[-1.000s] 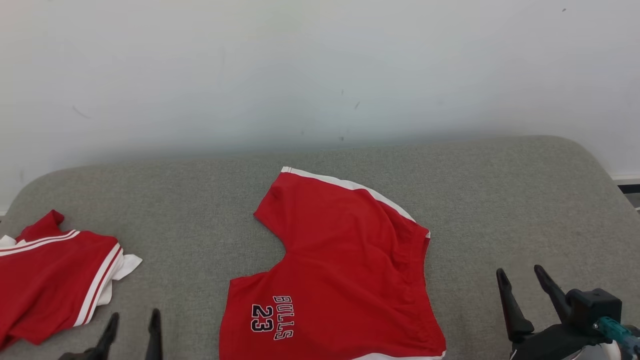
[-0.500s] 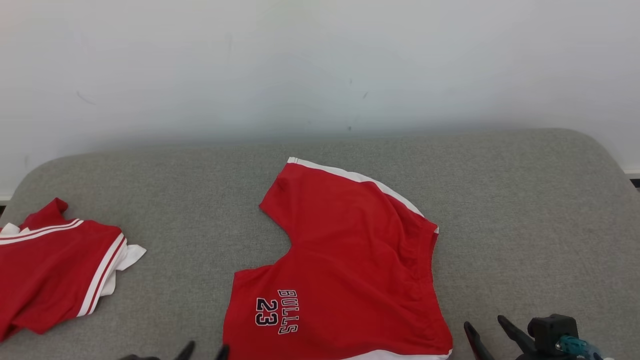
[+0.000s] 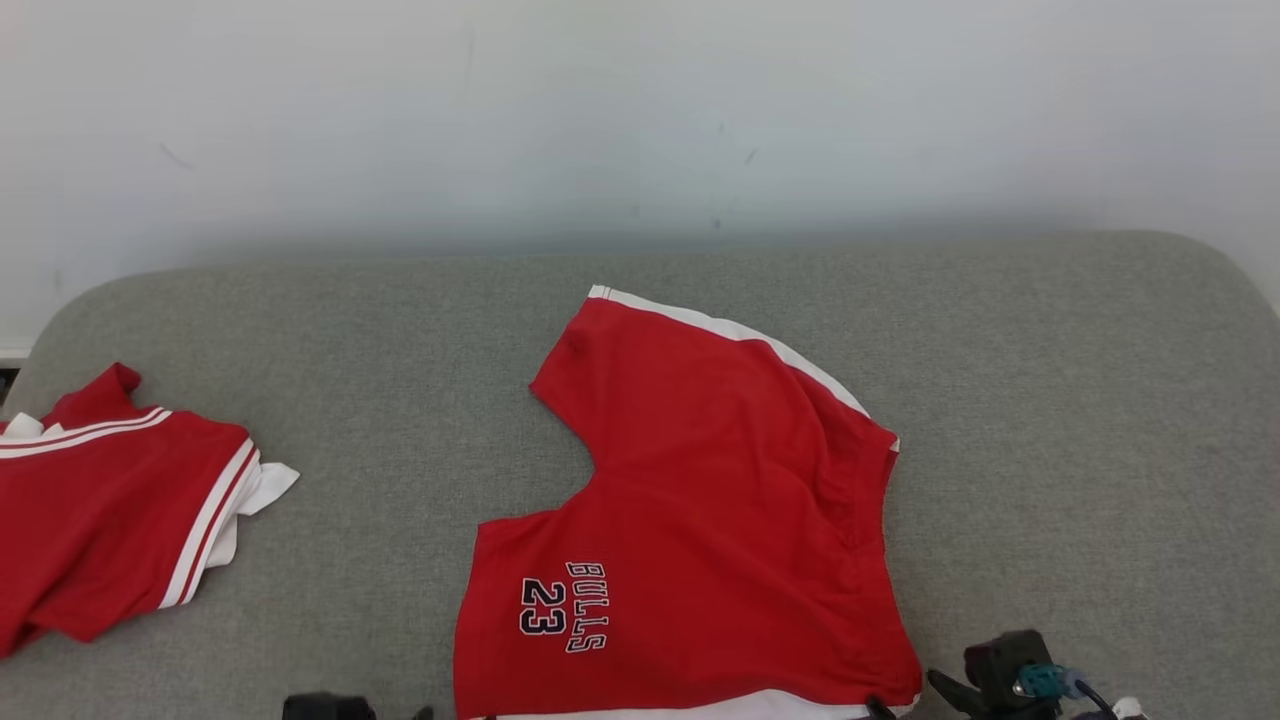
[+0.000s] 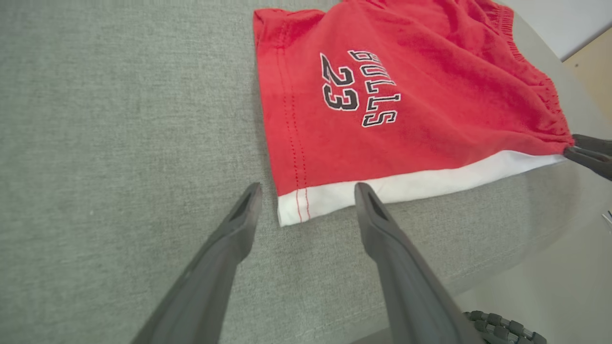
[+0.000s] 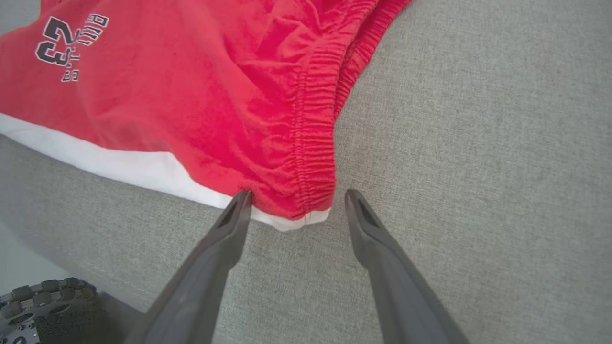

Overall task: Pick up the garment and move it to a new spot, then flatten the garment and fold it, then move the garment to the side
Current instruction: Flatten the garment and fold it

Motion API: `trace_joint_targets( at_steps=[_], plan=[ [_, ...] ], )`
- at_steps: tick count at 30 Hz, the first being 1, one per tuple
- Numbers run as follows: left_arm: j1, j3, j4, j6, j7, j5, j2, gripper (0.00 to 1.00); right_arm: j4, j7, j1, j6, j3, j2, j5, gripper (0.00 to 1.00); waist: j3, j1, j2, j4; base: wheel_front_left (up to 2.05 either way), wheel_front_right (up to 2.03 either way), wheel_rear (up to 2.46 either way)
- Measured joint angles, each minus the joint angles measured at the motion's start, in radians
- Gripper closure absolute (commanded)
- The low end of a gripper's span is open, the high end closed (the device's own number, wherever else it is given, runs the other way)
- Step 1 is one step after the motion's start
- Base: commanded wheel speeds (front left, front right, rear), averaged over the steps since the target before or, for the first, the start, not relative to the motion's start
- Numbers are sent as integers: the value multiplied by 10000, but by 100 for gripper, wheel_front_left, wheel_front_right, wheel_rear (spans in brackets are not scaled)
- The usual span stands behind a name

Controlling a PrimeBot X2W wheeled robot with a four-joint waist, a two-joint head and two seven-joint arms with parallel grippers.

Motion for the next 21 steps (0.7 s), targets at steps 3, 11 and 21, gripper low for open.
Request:
trace_joint_targets(
  at_steps=[3,11,21],
  plan=[
    [-422,-86,282,-73,140,0,-8,0,219,184,-259,38,115,52,-90,0,95,0,0,82,0,0,0],
    [-766,-326,1141,-159,368,-240,-125,0,698,612,-658,54,336,167,-174,0,273,-1,0,138,0,0,0],
    [-1261,-671,1829,-163,397,-278,-288,100,1149,782,-867,54,468,313,-186,100,318,0,0,129,0,0,0]
  ],
)
